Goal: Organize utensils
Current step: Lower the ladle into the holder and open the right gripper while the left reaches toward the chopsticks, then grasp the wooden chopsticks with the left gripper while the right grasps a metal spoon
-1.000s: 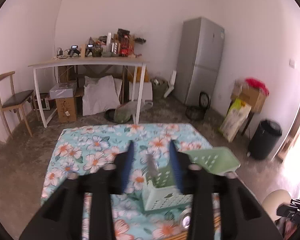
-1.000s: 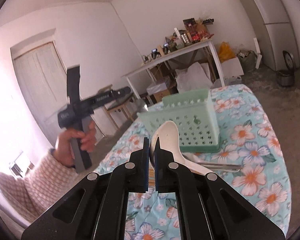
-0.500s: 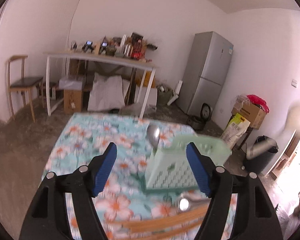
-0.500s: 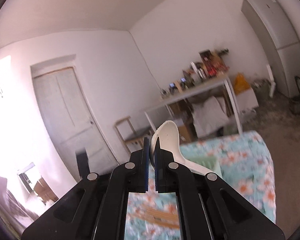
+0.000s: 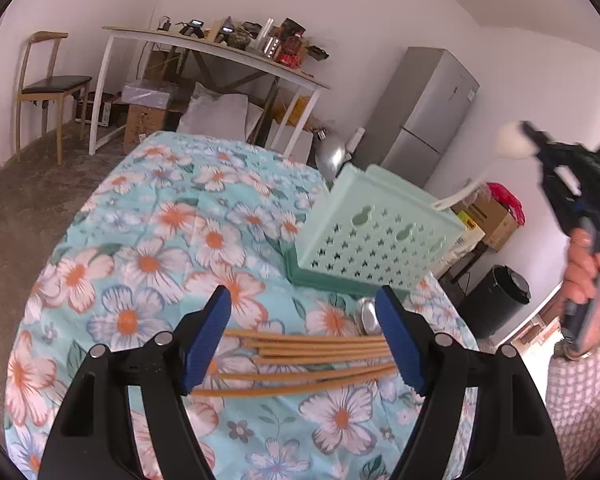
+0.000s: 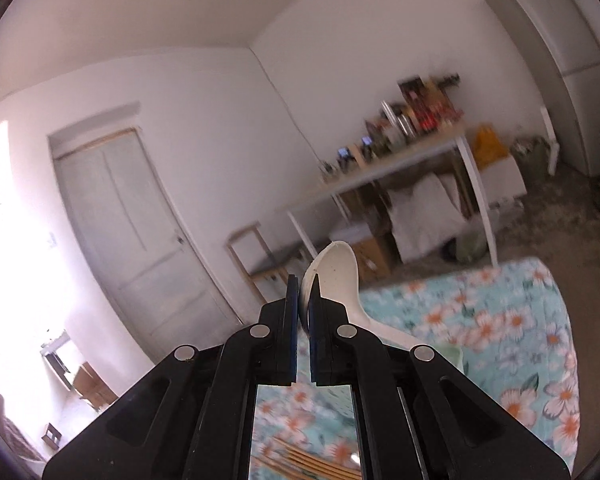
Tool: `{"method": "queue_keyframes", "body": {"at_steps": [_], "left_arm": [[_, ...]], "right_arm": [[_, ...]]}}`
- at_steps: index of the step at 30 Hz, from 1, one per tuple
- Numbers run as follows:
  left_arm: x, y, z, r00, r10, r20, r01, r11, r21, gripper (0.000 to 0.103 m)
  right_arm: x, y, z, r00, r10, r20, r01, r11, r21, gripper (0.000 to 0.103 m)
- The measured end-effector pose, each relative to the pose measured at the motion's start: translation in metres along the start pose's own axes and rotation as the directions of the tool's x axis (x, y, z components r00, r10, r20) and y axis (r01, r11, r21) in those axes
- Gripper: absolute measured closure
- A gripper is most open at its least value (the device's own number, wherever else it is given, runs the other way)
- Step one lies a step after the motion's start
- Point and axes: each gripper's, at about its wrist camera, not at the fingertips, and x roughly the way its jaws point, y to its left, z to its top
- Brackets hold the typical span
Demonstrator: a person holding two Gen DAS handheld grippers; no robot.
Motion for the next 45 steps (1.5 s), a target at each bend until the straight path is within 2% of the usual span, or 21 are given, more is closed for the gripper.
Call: {"method": "queue_keyframes", "body": {"at_steps": [3,7,9,10,11,13,17,23,26,29,32,35,38,43,45], "left_arm": [[0.0,-0.003,-0.006,1.0,-0.015,-0.005,0.015,1.0,0.022,0.031],[-0.006,-0.006,-0.009,1.0,-0.026,0.011,0.025,0.999,0.045,0.031],[-0.009,-0.005,-0.009,0.999,-0.031,0.016,0.031,0.999,0.037,0.031],[-0.01,-0.004,-0.009,0.999,-0.031,0.017,0.031,0.999,0.033,0.031],[-0.012,-0.002,-0.009,0.999,-0.029,0.02,0.029,0.999,0.028,0.031],[-0.015,0.0,-0.01,0.999,-0.027,0.022,0.026,0.999,0.019,0.03],[-0.018,0.003,-0.01,1.0,-0.021,0.017,0.021,1.0,0.008,0.03],[-0.026,-0.003,-0.008,0.999,-0.014,0.032,0.013,1.0,0.025,0.03],[-0.029,-0.005,-0.007,0.999,-0.008,0.035,0.007,1.0,0.027,0.03],[-0.027,-0.006,-0.007,1.0,-0.006,0.023,0.006,1.0,0.027,0.03],[-0.02,-0.011,-0.008,1.0,-0.006,0.0,0.006,0.999,0.034,0.03],[-0.014,-0.019,-0.009,1.0,-0.011,-0.015,0.011,0.999,0.047,0.03],[-0.007,-0.025,-0.01,1.0,-0.014,-0.024,0.016,0.998,0.066,0.03],[0.008,-0.036,-0.009,0.998,-0.029,-0.053,0.034,0.995,0.097,0.03],[0.015,-0.042,-0.007,0.997,-0.04,-0.06,0.046,0.993,0.112,0.036]], "right_arm": [[0.02,-0.011,-0.016,0.996,-0.062,-0.063,0.063,0.998,0.012,0.099],[0.034,-0.013,-0.03,0.98,-0.163,-0.119,0.16,0.987,-0.031,0.093],[0.034,-0.008,-0.033,0.97,-0.212,-0.122,0.204,0.976,-0.073,0.084],[0.031,-0.004,-0.034,0.966,-0.235,-0.112,0.225,0.97,-0.096,0.073],[0.03,-0.002,-0.037,0.963,-0.25,-0.101,0.238,0.965,-0.112,0.067],[0.026,0.004,-0.037,0.956,-0.284,-0.068,0.272,0.951,-0.15,0.049],[0.014,0.011,-0.034,0.945,-0.326,-0.016,0.317,0.928,-0.194,0.041],[-0.01,0.011,-0.038,0.946,-0.323,0.02,0.322,0.934,-0.156,0.04],[-0.026,0.005,-0.054,0.95,-0.311,0.004,0.31,0.945,-0.108,0.038],[-0.032,-0.005,-0.077,0.949,-0.31,-0.052,0.307,0.95,-0.06,0.037],[-0.036,-0.021,-0.113,0.939,-0.313,-0.146,0.317,0.948,0.01,0.036],[-0.034,-0.037,-0.147,0.925,-0.295,-0.241,0.324,0.942,0.087,0.036],[-0.029,-0.047,-0.176,0.906,-0.292,-0.308,0.341,0.933,0.118,0.036],[-0.023,-0.053,-0.199,0.902,-0.268,-0.337,0.331,0.933,0.144,0.037],[-0.024,-0.056,-0.203,0.908,-0.254,-0.333,0.32,0.934,0.16,0.038]]}}
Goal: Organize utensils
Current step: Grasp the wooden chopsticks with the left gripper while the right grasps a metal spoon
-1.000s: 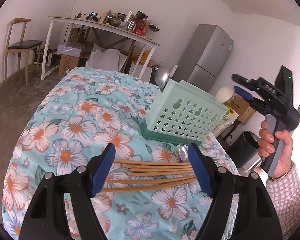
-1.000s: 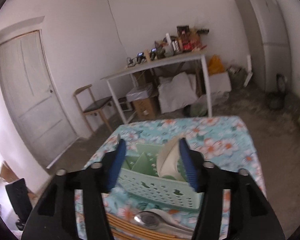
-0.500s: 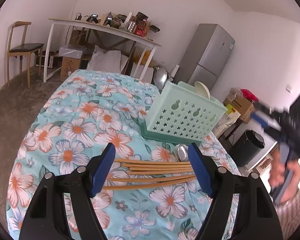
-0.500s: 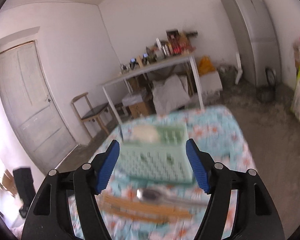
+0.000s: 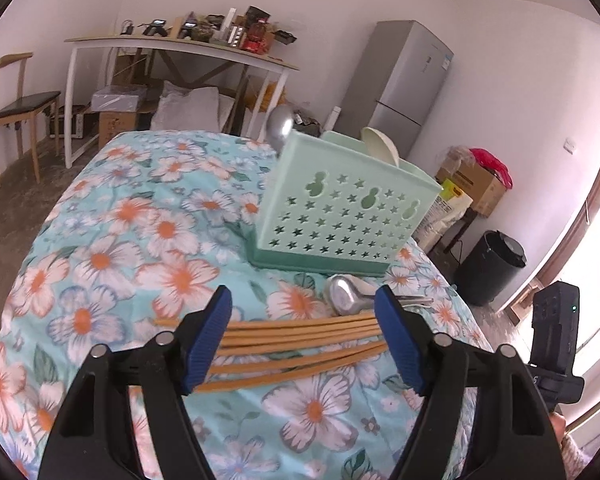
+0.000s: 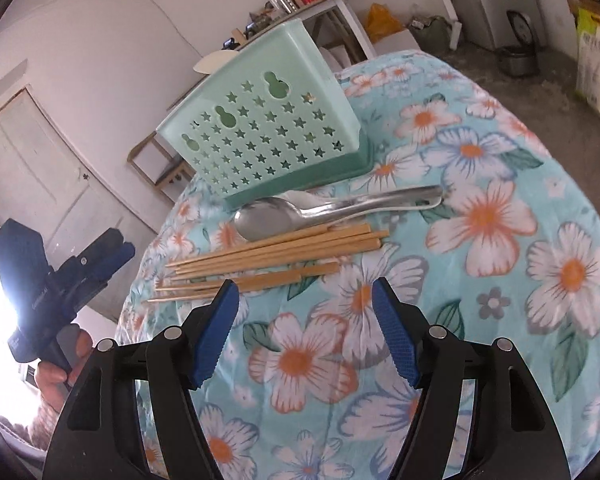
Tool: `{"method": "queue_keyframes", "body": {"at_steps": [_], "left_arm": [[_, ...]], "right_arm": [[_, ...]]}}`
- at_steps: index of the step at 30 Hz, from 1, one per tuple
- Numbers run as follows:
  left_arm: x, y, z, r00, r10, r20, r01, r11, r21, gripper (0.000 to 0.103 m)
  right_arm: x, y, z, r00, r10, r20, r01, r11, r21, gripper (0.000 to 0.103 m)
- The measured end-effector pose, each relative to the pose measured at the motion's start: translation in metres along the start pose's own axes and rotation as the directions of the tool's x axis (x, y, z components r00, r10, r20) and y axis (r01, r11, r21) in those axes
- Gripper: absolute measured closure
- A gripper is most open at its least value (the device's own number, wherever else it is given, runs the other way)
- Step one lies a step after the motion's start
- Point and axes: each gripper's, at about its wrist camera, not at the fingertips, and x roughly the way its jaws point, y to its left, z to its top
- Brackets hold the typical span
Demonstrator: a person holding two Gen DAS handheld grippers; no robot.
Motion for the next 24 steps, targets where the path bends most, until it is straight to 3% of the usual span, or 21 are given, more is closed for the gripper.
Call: {"method": "queue_keyframes", "body": {"at_steps": [4,8,15,20,24], "left_arm": [[0.017,-0.009,0.008,0.999,-0.03,-0.028,0.031,0.999,0.01,0.046],[0.031,-0.011,0.014,0.999,-0.029,-0.043,0.029,1.0,-0.01,0.057],[0.042,0.016,0.007,0.993,0.084,-0.086,-0.093,0.991,-0.1,0.074],[0.035,0.034,0.001,0.987,0.141,-0.08,-0.151,0.979,-0.137,0.076],[0.028,0.04,-0.002,0.987,0.151,-0.06,-0.158,0.978,-0.138,0.076]], "right_arm": [[0.004,-0.007,0.0,1.0,0.03,-0.006,-0.03,0.999,0.012,0.044],[0.004,0.01,0.009,1.0,0.018,0.02,-0.017,0.998,-0.064,0.046],[0.031,0.071,0.03,0.998,-0.016,0.068,0.035,0.956,-0.293,0.047],[0.066,0.094,0.035,0.995,-0.077,0.06,0.094,0.929,-0.358,0.051],[0.089,0.103,0.032,0.988,-0.149,0.037,0.152,0.907,-0.393,0.056]]}}
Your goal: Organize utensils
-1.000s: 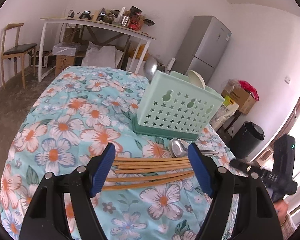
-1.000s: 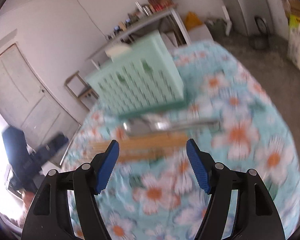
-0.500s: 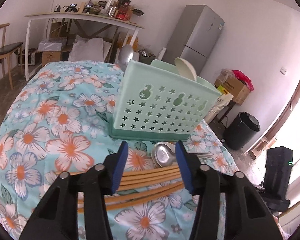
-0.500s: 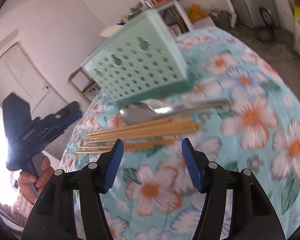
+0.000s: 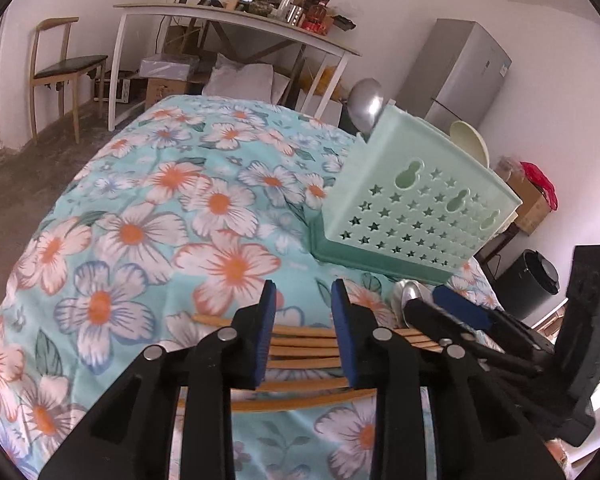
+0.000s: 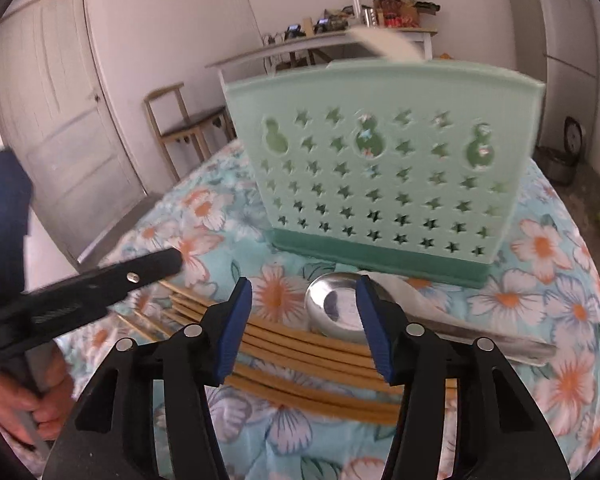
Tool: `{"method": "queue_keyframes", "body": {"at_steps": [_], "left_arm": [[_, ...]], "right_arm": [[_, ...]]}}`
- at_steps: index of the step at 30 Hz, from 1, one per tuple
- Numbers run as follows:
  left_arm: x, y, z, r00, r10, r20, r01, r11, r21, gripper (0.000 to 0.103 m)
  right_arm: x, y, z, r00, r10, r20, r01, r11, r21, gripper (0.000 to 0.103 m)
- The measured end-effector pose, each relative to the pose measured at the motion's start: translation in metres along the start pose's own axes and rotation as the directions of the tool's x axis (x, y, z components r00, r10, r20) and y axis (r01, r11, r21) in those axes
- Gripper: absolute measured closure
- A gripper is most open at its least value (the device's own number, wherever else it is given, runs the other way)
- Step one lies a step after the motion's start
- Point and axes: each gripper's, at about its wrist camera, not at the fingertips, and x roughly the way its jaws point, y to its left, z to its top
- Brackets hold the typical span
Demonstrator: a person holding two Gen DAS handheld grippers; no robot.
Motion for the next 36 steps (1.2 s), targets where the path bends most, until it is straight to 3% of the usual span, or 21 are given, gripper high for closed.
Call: {"method": "queue_keyframes", "body": {"at_steps": [16,20,26,36], "left_arm": [[-0.011,0.021,-0.005,0.998,-0.057,0.038,0.059,0.997,-0.044,0.076],[-0.011,0.028,-0.006,0.997,-0.066,0.044,0.069,0.995,-0.067,0.076],[-0.011,0.037,-0.007,0.996,-0.081,0.045,0.085,0.993,-0.088,0.076],[-0.021,0.036,-0.007,0.993,-0.1,0.061,0.105,0.991,-0.084,0.076]], "right_arm": [[0.035,0.001,0.004,0.978,-0.171,-0.118,0.169,0.985,-0.029,0.06],[0.036,-0.001,0.004,0.975,-0.185,-0.125,0.183,0.983,-0.027,0.069],[0.029,-0.009,0.011,0.982,-0.145,-0.119,0.15,0.988,0.032,0.087],[-0.014,-0.037,0.029,0.999,0.021,-0.025,-0.015,0.979,0.204,0.093]]}}
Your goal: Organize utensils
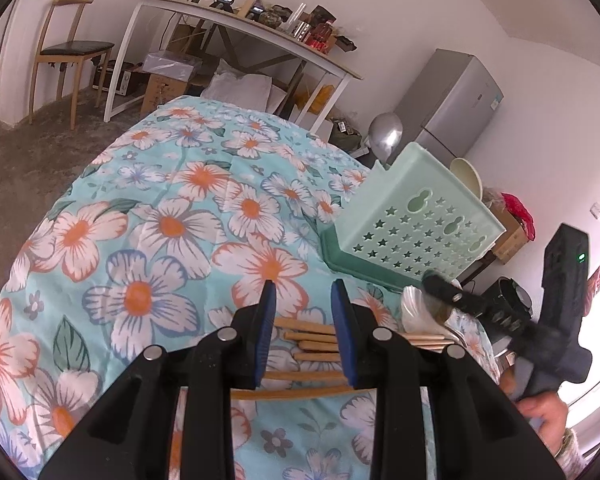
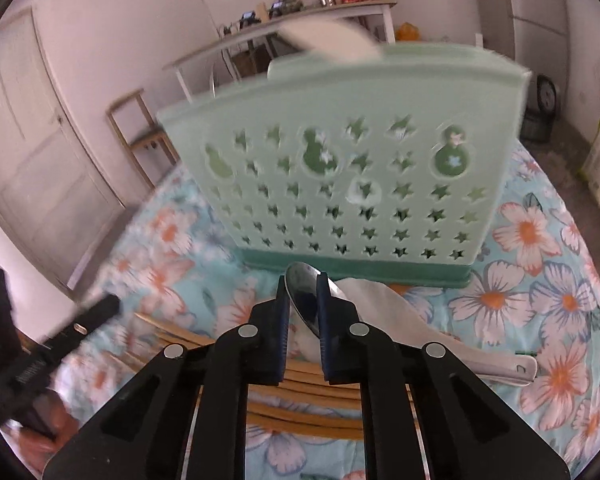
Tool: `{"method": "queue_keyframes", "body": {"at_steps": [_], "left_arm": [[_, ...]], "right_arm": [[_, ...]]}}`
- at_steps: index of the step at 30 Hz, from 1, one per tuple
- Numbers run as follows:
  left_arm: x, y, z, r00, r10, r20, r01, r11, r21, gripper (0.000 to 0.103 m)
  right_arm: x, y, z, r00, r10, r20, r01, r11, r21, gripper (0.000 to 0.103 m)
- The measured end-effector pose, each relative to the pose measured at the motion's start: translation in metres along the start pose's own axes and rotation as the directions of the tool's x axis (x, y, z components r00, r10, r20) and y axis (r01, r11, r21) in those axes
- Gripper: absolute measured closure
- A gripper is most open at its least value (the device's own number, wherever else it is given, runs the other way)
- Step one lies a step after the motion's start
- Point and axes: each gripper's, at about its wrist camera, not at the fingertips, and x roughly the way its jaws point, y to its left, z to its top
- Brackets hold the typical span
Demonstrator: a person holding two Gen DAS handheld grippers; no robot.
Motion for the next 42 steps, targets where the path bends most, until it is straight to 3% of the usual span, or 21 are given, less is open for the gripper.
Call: {"method": "queue_keyframes", "body": {"at_steps": [6,10,14,16,19,26,30,34,42], "left_arm": [[-0.006,-0.012,0.003,1.0,-0.014,0.014,0.014,0.999,0.036,0.076],[-0.007,-0.02,0.004,1.0,-0.023,0.017,0.022,0.998,0.051,0.076],[-0.005,-0.03,0.003,1.0,-0.028,0.009,0.027,0.997,0.074,0.076],[-0.004,-0.036,0.003,1.0,-0.028,0.004,0.027,0.996,0.089,0.076],[-0.003,-0.044,0.004,1.0,-0.029,0.003,0.028,0.993,0.117,0.076],[0.012,-0.069,0.006,0.996,-0.082,-0.039,0.088,0.983,0.162,0.076],[0.04,-0.086,0.007,0.978,-0.148,-0.148,0.171,0.972,0.163,0.076],[0.075,-0.1,0.01,0.956,-0.167,-0.243,0.206,0.968,0.146,0.076],[0.141,-0.095,0.013,0.911,-0.11,-0.397,0.129,0.992,0.02,0.076]], "right_arm": [[-0.067,-0.031,0.015,0.984,0.106,0.143,-0.124,0.985,0.118,0.1],[-0.09,-0.063,0.011,0.974,0.087,0.209,-0.134,0.965,0.223,0.101],[-0.098,-0.099,-0.002,0.967,0.103,0.233,-0.181,0.922,0.343,0.101],[-0.108,-0.115,-0.006,0.953,0.142,0.267,-0.24,0.892,0.382,0.101],[-0.116,-0.123,-0.009,0.925,0.194,0.326,-0.32,0.861,0.395,0.101],[-0.123,-0.13,-0.025,0.903,0.222,0.368,-0.354,0.87,0.344,0.101],[-0.133,-0.124,-0.027,0.908,0.195,0.371,-0.308,0.911,0.275,0.101],[-0.14,-0.123,-0.031,0.906,0.197,0.374,-0.3,0.924,0.239,0.101],[-0.147,-0.126,-0.036,0.901,0.224,0.372,-0.312,0.93,0.196,0.101]]}}
